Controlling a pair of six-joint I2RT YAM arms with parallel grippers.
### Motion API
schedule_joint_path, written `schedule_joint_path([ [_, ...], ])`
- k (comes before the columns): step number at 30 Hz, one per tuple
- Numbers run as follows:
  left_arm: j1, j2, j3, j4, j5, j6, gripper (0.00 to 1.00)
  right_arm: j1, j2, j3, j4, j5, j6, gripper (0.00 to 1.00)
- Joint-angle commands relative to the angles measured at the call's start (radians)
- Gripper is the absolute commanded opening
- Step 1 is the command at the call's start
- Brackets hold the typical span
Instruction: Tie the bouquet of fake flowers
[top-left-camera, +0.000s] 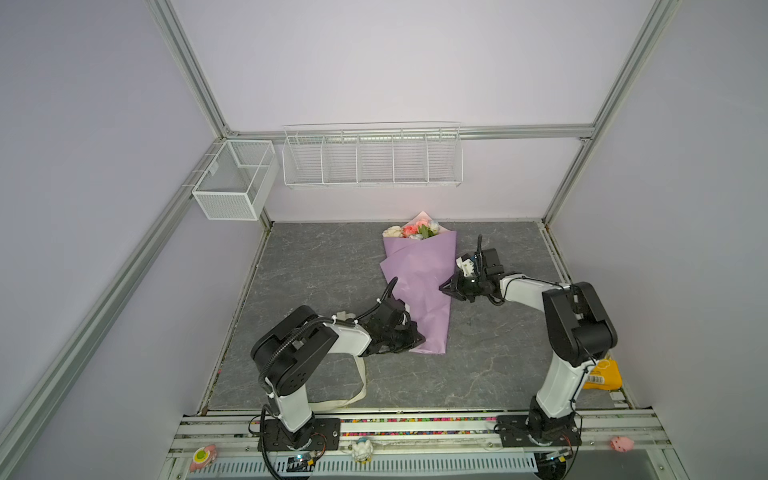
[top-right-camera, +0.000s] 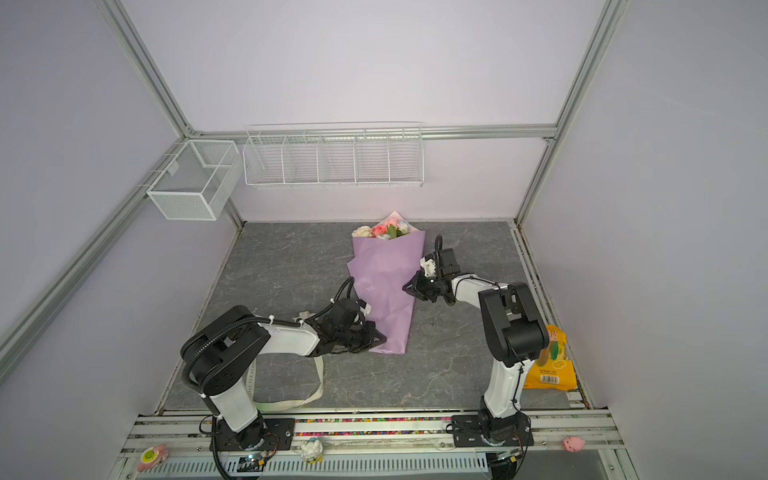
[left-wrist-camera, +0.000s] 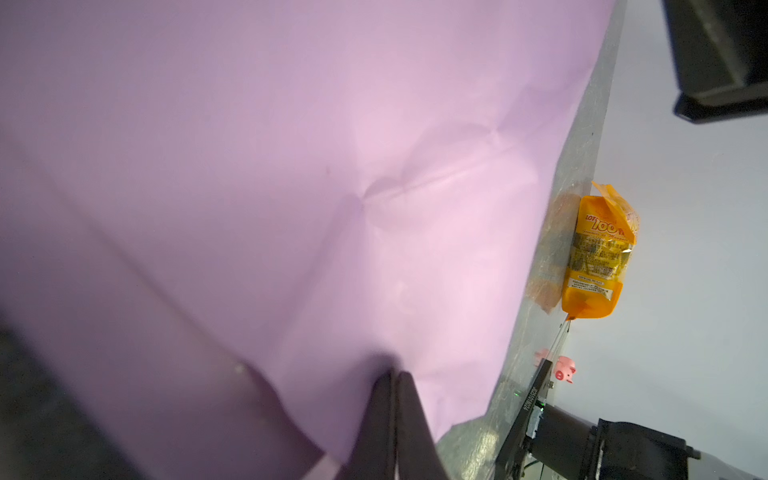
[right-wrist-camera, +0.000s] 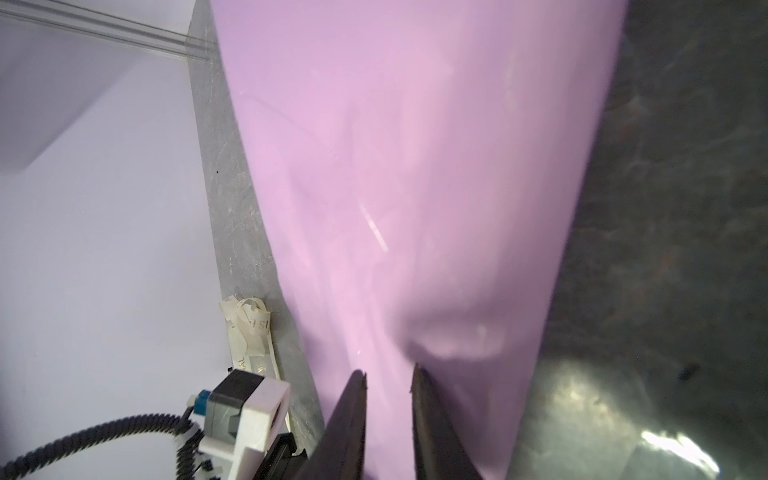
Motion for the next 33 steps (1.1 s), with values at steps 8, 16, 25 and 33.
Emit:
schedule_joint_path([
  [8,0.01,0.052,-0.053,-0.065,0.003,0.025,0.04,-0.1,0.09,0.034,0.031,-0.141,-0.043,0.26],
  [16,0.012,0.044,-0.051,-0.06,0.017,0.034,0.04,-0.012,-0.205,-0.133,-0.031,-0.085,-0.075,0.16],
  [25,0.013,0.044,-0.047,-0.076,0.025,0.048,0.04,0.143,-0.282,-0.34,-0.01,-0.014,-0.035,0.07],
  [33,0.016,0.041,-0.057,-0.091,0.018,0.058,0.04,0.156,-0.34,-0.469,0.033,-0.04,-0.02,0.07],
])
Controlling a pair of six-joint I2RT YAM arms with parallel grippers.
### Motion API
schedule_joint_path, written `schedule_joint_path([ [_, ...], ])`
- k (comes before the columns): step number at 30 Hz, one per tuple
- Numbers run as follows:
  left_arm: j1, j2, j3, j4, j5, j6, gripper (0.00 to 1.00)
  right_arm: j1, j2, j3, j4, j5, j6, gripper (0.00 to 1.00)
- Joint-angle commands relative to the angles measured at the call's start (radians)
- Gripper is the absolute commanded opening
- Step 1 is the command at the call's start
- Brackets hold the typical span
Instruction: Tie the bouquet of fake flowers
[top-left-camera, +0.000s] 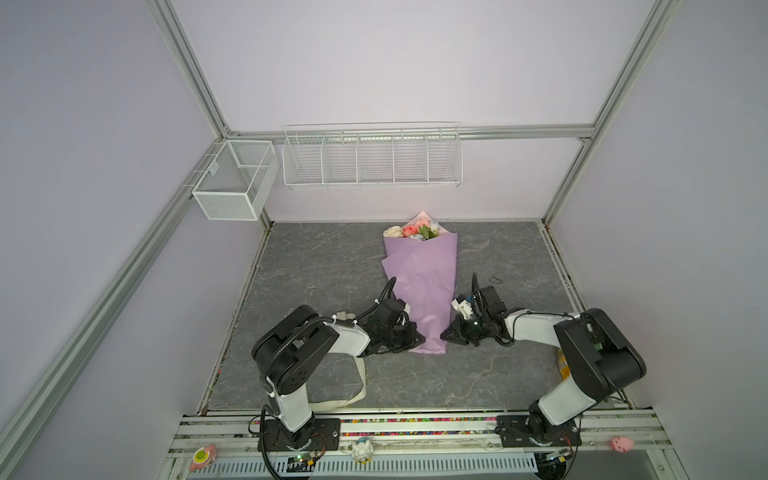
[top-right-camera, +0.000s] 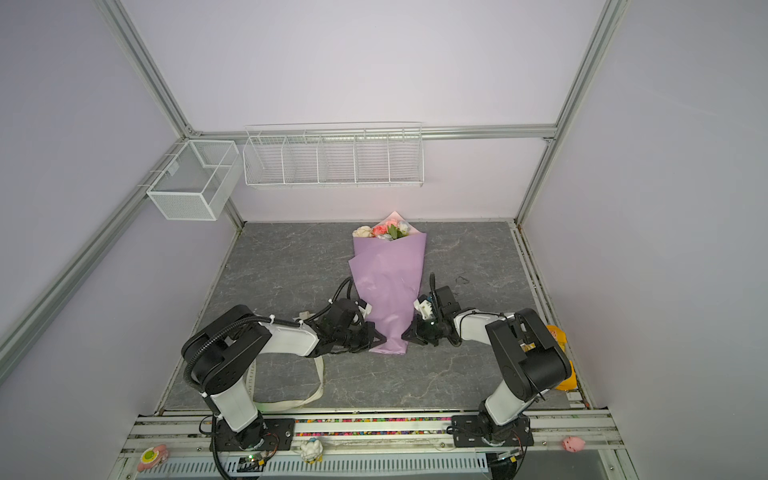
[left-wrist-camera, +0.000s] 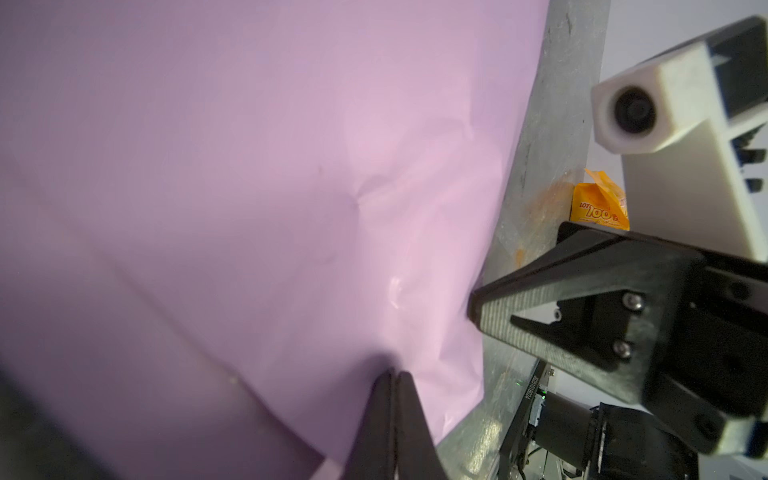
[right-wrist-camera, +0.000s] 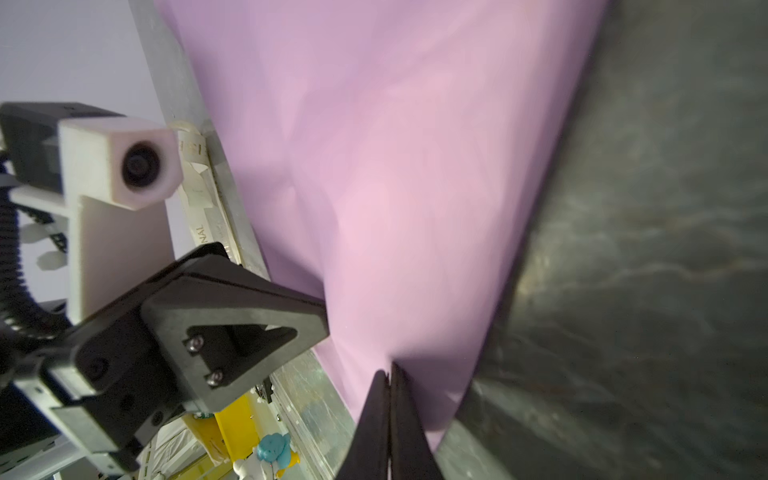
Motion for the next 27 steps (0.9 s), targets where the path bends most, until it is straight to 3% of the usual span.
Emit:
schedule_joint_path([
  [1,0.004,0.038,-0.042,-0.122,-0.015,0.018,0.04,0.008,-0.058,-0.025,0.022,0.006,0.01,0.07],
  [9,0.004,0.044,-0.024,-0.125,-0.011,0.019,0.04,0.047,-0.072,-0.03,0.013,0.0,0.021,0.07],
  [17,0.004,0.033,-0.028,-0.142,-0.015,0.031,0.04,0.054,-0.059,-0.095,0.019,0.095,0.029,0.06],
  [23,0.005,0.031,-0.032,-0.139,-0.01,0.035,0.04,0.033,-0.13,-0.026,-0.047,0.118,0.024,0.06],
  [27,0.007,0.027,-0.028,-0.141,-0.005,0.037,0.04,-0.044,-0.127,0.095,-0.106,0.133,-0.012,0.07],
])
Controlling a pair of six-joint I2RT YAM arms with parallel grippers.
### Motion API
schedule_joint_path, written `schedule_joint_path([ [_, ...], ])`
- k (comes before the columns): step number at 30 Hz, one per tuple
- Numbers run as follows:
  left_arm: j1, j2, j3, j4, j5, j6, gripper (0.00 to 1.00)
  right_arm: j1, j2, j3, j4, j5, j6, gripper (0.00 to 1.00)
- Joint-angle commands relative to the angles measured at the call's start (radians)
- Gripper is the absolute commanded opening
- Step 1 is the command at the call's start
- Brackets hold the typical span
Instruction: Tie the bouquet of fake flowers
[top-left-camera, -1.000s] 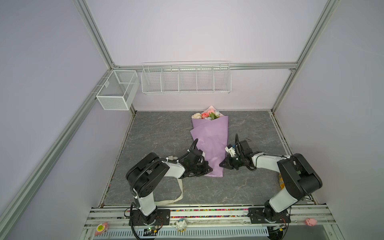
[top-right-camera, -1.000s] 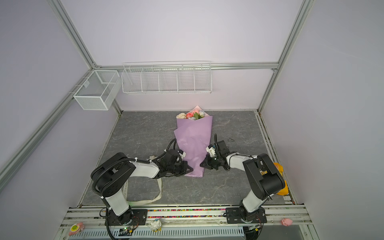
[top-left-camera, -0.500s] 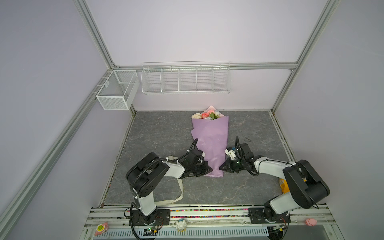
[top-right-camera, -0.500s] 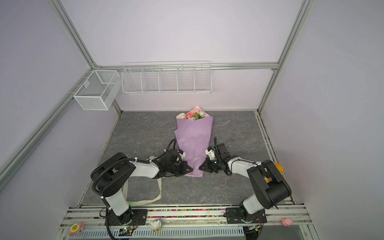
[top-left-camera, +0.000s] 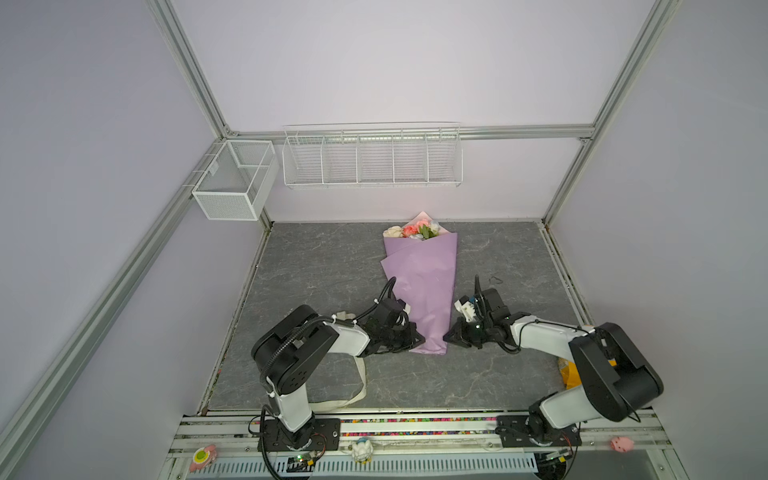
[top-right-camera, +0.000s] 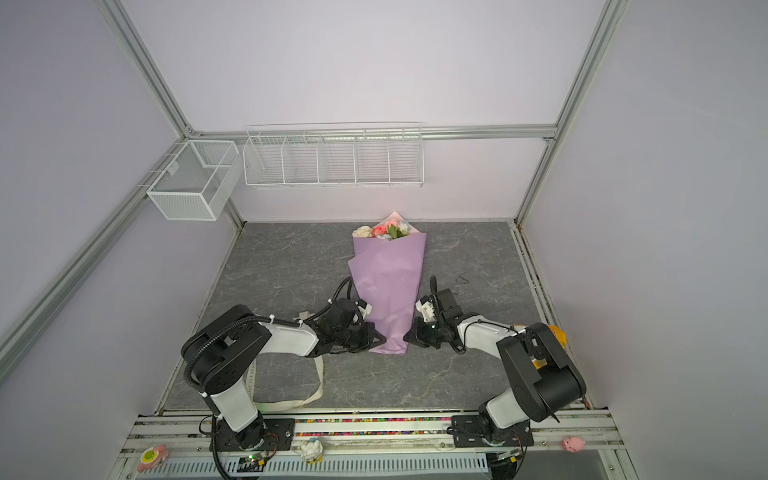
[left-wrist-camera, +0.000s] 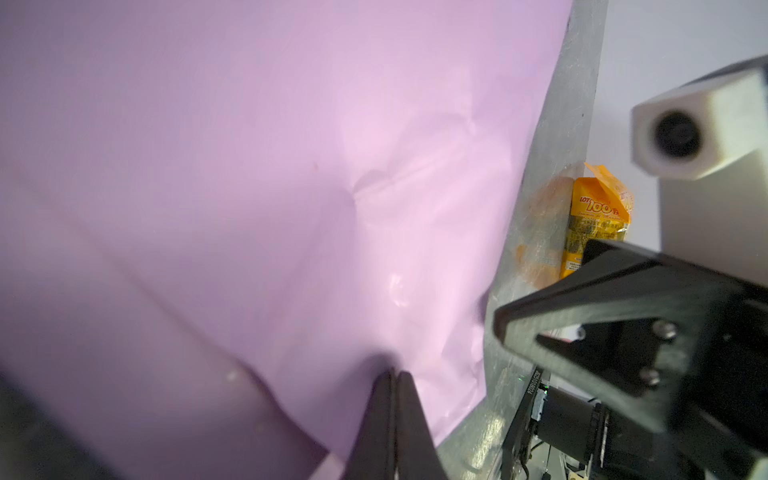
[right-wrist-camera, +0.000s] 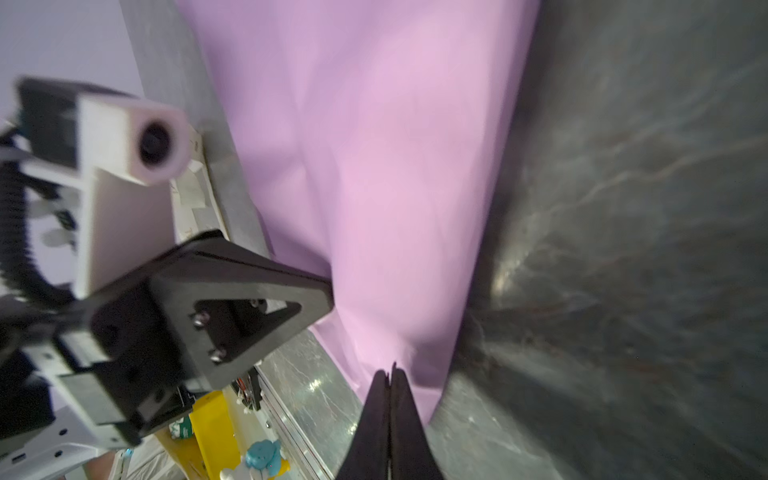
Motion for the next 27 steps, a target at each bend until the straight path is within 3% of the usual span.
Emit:
schedule_joint_path([
  [1,0.002,0.027,-0.026,-0.138,-0.016,0.016,0.04,-0.071,0.003,0.108,-0.045,0.031,-0.039,0.07],
  [14,0.005,0.05,-0.018,-0.135,0.004,0.019,0.03,-0.25,0.534,0.659,-0.043,-0.084,-0.079,0.12],
  [22,0.01,0.072,-0.028,-0.125,0.02,0.019,0.03,-0.299,0.735,0.842,0.007,-0.123,-0.064,0.15],
  [27,0.011,0.079,-0.04,-0.115,0.027,0.015,0.02,-0.308,0.869,1.008,-0.053,-0.119,-0.062,0.17],
])
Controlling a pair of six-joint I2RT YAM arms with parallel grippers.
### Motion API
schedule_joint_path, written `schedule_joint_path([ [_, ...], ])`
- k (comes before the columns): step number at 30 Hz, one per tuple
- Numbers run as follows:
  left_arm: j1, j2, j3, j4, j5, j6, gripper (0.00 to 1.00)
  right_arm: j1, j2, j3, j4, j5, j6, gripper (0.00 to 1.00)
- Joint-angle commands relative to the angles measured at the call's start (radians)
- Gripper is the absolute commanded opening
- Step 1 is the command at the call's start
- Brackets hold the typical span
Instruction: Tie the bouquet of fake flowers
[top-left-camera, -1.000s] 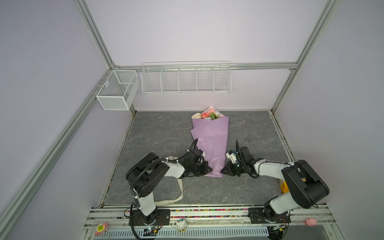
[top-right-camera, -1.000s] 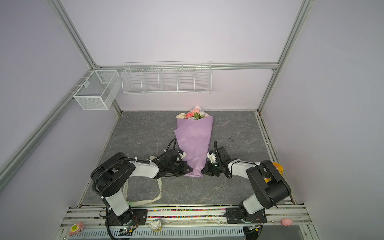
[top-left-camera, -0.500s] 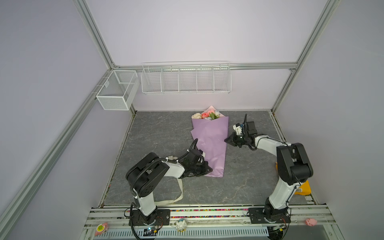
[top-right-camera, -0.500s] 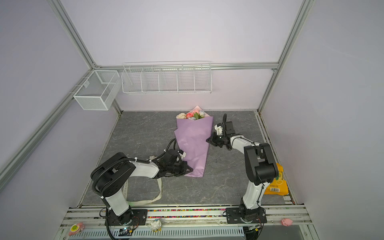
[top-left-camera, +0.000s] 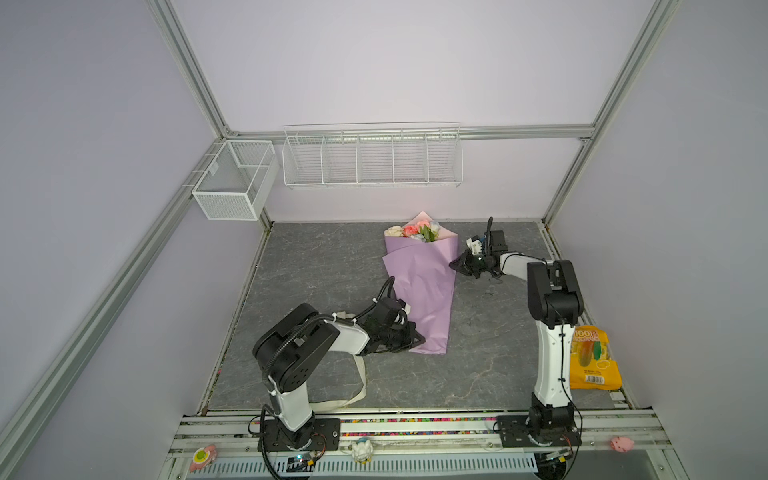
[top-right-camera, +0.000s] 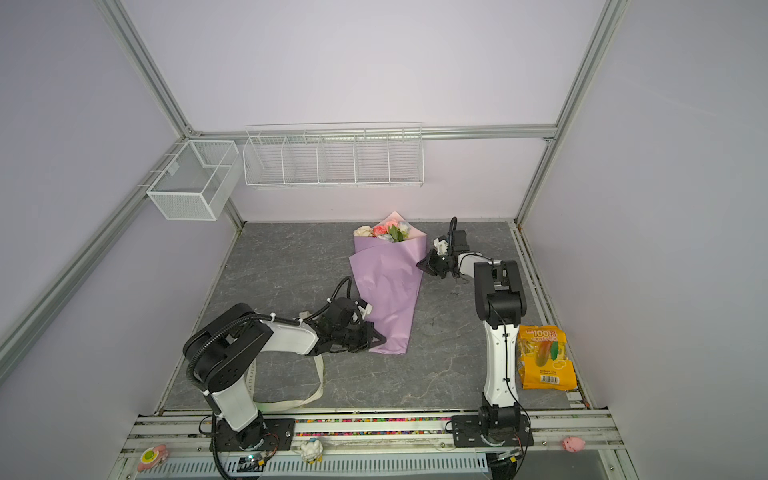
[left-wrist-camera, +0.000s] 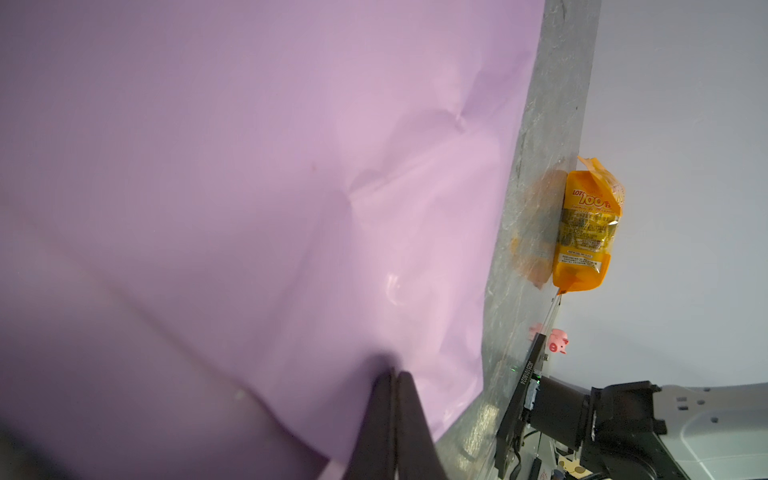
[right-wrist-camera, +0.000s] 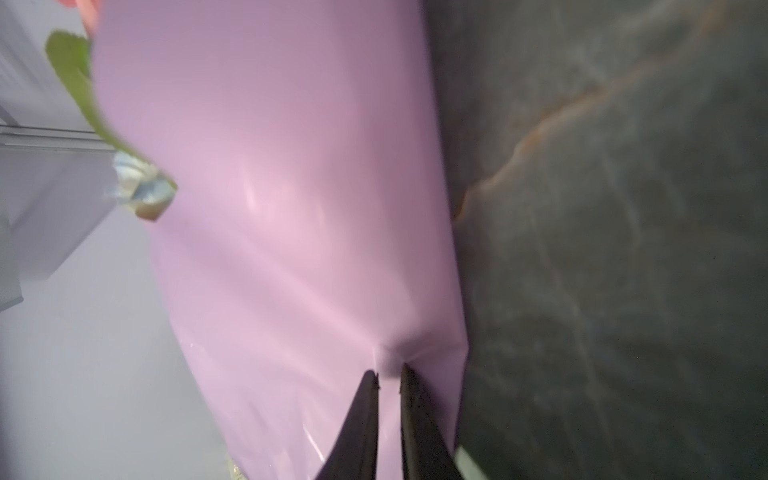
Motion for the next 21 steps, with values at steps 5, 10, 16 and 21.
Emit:
schedule_joint_path([
  [5,-0.003,0.071,-0.046,-0.117,-0.018,0.004,0.02,-0.019,0.157,0.228,-0.064,0.04,0.044,0.2],
  [10,-0.002,0.068,-0.046,-0.109,-0.015,-0.002,0.02,-0.028,0.244,0.417,-0.123,0.035,0.079,0.25],
  [16,0.002,0.013,-0.046,-0.078,0.001,-0.012,0.07,-0.019,0.142,0.499,-0.252,-0.027,0.008,0.39],
  [21,0.035,-0.097,-0.023,-0.026,0.017,-0.044,0.18,-0.009,-0.155,0.186,-0.263,0.067,-0.084,0.5],
])
